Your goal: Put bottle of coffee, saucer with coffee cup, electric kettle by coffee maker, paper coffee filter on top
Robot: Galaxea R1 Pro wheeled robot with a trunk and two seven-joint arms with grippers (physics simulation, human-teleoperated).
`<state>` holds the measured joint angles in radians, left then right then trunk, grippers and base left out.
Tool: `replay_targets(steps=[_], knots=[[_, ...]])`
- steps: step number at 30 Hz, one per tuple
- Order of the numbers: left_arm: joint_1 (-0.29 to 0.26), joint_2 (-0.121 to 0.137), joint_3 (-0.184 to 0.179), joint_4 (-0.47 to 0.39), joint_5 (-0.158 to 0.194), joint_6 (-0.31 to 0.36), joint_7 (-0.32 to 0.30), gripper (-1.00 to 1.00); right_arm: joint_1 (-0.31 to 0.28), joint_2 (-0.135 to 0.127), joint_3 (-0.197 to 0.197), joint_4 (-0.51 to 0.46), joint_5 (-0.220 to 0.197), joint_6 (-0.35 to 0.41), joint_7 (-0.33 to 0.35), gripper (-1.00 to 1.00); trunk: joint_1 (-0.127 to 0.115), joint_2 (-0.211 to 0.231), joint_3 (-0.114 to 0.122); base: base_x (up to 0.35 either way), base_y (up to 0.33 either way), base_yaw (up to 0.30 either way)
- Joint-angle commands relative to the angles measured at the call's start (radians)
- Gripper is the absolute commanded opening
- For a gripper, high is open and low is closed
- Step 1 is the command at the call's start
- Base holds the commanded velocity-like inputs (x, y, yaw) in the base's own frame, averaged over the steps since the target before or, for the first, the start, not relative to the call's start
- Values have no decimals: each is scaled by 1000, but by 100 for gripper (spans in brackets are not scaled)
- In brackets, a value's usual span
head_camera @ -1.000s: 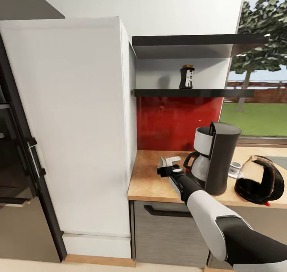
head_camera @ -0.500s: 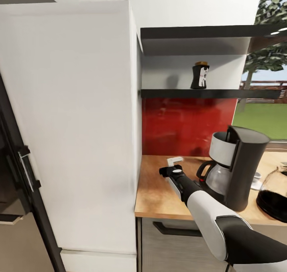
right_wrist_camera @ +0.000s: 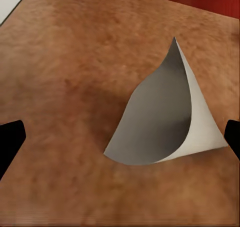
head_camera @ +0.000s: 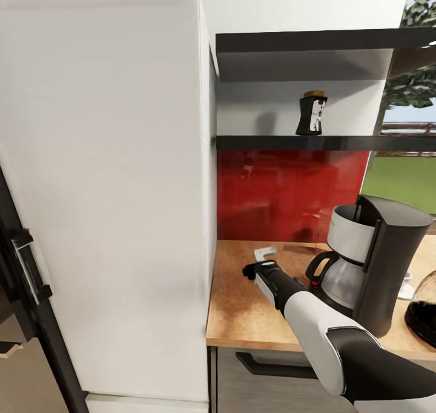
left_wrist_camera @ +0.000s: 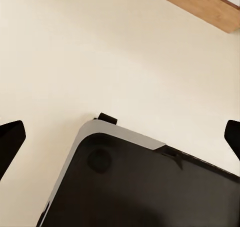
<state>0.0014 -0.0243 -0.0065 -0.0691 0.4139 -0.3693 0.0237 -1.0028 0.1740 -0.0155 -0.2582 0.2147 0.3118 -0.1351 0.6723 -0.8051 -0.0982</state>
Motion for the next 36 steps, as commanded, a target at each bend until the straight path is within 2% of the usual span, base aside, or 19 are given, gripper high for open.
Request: replay_targets(steps=[1,8,18,31,36], knots=[[0,0,-1,-1,2,-2,2,100,0,1,-2,-1,9,16,-2,100,0,-1,-1,4,-1,0],[0,0,-1,0,2,-2,3,100,0,1,-2,-1,9,31,-3,100,0,-1,-1,28,0,0],[0,0,-1,6,0,-2,2,100,0,-1,-3,-1,7,25,-3,100,0,-1,-1,220,-3,0],[0,0,-1,8,-1,-2,2,100,0,-37,-4,-1,5,34,-4,100,0,-1,-1,21,-1,0],[0,0,-2,8,-2,-2,2,100,0,-68,-5,-1,3,35,-3,100,0,-1,-1,0,0,0]])
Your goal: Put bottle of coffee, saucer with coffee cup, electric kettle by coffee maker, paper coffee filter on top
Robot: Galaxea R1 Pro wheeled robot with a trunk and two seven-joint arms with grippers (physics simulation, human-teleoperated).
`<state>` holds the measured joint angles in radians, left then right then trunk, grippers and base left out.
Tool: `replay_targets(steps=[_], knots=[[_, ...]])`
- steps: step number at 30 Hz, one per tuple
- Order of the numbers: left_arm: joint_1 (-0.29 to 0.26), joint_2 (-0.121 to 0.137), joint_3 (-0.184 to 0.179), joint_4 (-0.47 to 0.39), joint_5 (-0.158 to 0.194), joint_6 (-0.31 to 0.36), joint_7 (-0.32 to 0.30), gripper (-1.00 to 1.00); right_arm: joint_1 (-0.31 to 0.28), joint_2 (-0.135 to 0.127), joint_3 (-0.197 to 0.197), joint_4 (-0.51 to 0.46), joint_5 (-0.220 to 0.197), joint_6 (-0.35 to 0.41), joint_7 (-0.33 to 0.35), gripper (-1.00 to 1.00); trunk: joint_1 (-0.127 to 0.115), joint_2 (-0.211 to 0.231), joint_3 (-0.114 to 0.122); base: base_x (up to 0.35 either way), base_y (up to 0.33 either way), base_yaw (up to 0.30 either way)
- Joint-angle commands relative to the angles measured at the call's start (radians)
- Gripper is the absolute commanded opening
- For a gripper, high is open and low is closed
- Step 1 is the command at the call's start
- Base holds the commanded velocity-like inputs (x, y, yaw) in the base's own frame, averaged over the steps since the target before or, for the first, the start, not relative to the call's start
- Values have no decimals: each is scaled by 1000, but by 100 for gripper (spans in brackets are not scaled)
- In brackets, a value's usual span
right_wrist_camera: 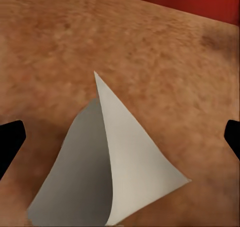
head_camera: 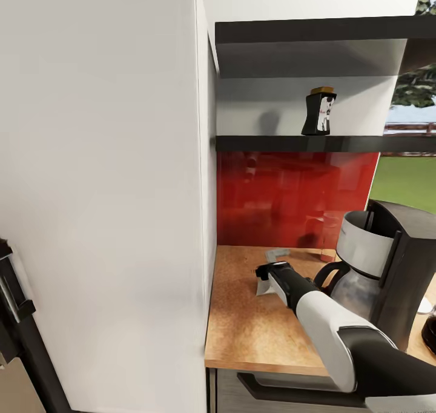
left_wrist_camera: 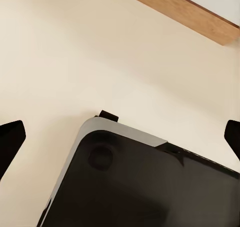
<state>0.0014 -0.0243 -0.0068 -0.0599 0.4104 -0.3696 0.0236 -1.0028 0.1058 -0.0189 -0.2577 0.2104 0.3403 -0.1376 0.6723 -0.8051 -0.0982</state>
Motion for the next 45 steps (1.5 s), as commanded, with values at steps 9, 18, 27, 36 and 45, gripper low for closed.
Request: replay_targets(steps=[9,18,27,36,45], knots=[[0,0,-2,-1,2,-2,2,100,0,-13,-3,0,6,7,-1,100,0,-1,-1,0,0,0],[0,0,-1,-1,2,-2,2,100,0,-13,-2,4,7,15,-1,100,0,-1,-1,10,0,0],[0,0,-1,-1,1,-2,2,100,0,-11,0,8,10,23,0,100,0,-1,-1,152,22,0],[0,0,-1,-1,1,-2,2,100,0,-12,1,8,14,48,0,100,0,-1,-1,14,2,0],[0,0,-1,-1,1,-2,2,100,0,-7,5,8,16,85,0,100,23,-43,-20,0,0,0]])
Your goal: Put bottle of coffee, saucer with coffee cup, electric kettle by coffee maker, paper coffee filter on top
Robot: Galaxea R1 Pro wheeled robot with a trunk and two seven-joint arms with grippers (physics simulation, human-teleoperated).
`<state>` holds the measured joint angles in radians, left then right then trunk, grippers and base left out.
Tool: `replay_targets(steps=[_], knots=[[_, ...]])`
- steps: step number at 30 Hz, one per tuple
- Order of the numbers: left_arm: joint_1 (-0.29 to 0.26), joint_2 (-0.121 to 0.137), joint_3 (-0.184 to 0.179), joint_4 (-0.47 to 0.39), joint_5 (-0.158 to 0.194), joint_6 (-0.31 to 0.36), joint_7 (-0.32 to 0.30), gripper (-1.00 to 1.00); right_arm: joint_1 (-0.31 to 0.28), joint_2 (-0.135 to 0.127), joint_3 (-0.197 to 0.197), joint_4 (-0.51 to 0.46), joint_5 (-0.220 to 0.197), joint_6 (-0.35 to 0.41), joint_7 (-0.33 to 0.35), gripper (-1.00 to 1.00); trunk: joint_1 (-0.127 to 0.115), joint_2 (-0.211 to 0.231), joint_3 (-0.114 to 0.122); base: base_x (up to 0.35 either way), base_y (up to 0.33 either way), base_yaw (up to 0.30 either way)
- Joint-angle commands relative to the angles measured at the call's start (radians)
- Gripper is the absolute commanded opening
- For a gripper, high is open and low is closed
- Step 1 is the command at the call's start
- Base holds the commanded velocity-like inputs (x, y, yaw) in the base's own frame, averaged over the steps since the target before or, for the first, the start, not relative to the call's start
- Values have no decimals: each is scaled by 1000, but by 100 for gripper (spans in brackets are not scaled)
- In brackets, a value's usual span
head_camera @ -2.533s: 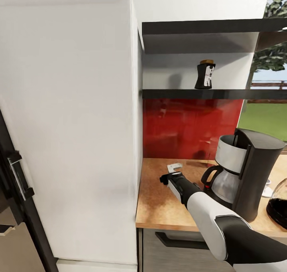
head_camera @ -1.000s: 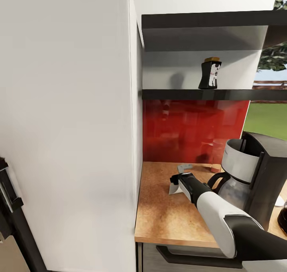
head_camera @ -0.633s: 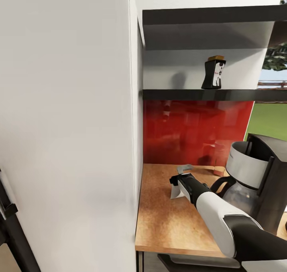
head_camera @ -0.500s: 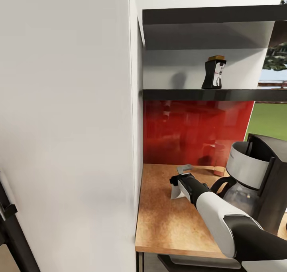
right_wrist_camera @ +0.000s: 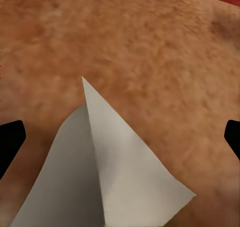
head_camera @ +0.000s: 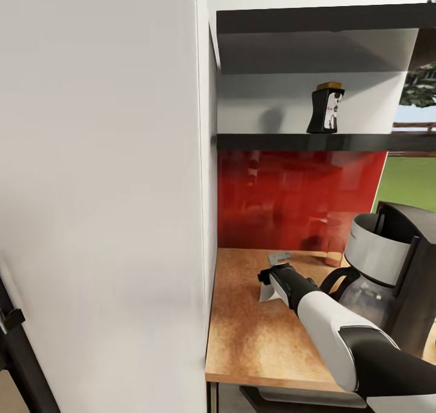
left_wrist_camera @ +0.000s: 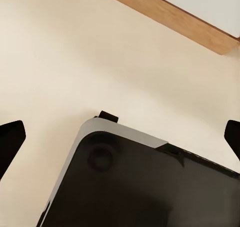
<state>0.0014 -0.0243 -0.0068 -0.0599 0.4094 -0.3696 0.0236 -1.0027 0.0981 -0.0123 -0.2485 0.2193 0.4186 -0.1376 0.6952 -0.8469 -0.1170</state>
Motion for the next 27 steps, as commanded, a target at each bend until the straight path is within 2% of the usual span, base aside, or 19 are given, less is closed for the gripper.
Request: replay_targets(steps=[1,20,27], knots=[[0,0,-1,-1,2,-2,2,100,-1,1,-1,-1,8,7,-1,100,4,-8,-5,0,0,0],[0,0,-2,-1,2,0,2,100,-1,-7,3,-1,8,12,1,100,77,-141,-64,0,0,0],[0,0,-2,-1,2,0,2,100,-1,-10,4,2,8,49,1,100,104,-190,-86,0,0,0]])
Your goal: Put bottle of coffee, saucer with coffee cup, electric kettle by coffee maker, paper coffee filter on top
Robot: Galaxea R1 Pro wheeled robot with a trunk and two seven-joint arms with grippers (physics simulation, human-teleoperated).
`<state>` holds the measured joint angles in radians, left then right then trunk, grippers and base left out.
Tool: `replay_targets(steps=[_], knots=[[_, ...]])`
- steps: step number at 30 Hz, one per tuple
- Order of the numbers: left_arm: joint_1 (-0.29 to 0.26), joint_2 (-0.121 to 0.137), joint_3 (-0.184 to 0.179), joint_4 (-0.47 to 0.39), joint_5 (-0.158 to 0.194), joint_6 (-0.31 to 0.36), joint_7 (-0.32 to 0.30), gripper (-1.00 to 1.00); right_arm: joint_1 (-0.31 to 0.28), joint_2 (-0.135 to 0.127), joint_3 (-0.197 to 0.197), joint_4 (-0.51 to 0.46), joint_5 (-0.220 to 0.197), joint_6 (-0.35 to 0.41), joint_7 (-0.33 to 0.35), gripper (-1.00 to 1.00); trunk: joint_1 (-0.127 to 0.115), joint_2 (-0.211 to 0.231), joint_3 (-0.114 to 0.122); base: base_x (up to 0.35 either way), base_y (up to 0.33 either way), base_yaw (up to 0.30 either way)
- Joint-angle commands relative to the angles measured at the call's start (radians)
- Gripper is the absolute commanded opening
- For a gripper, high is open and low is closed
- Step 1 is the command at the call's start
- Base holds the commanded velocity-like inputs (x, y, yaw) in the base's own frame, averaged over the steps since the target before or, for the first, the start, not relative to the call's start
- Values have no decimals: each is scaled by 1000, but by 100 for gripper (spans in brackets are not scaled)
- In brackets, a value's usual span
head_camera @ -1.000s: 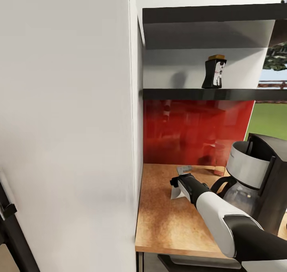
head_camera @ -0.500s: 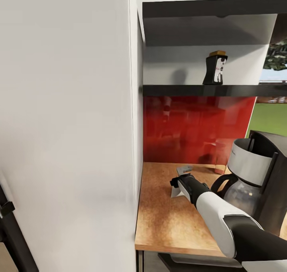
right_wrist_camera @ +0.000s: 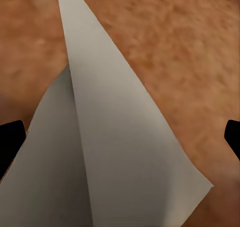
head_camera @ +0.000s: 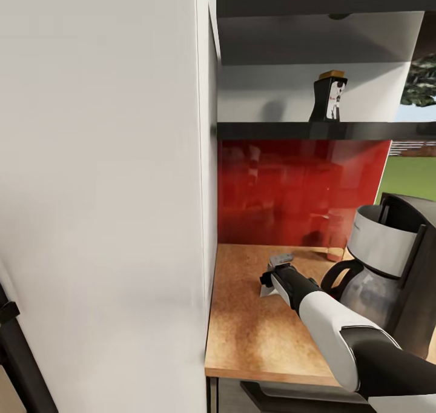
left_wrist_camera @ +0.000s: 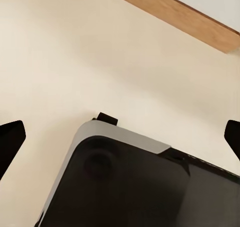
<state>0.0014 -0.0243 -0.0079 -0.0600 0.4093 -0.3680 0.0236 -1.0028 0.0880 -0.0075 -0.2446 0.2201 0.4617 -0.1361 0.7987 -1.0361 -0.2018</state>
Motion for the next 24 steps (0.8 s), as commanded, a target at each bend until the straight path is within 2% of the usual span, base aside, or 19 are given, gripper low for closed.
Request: replay_targets(steps=[1,7,8,24], knots=[[0,0,-1,-1,2,-2,2,100,0,0,-1,-1,7,7,0,100,4,-8,-4,0,0,0],[0,0,-1,-1,2,-2,2,100,0,-1,0,-1,7,16,0,100,27,-50,-23,0,0,0],[0,0,-1,-1,2,-2,2,100,0,-1,0,-1,6,18,0,-100,27,-50,-23,0,0,0],[0,0,-1,-1,0,-3,2,100,0,-4,-3,-1,7,25,0,-100,27,-50,-23,0,0,0]])
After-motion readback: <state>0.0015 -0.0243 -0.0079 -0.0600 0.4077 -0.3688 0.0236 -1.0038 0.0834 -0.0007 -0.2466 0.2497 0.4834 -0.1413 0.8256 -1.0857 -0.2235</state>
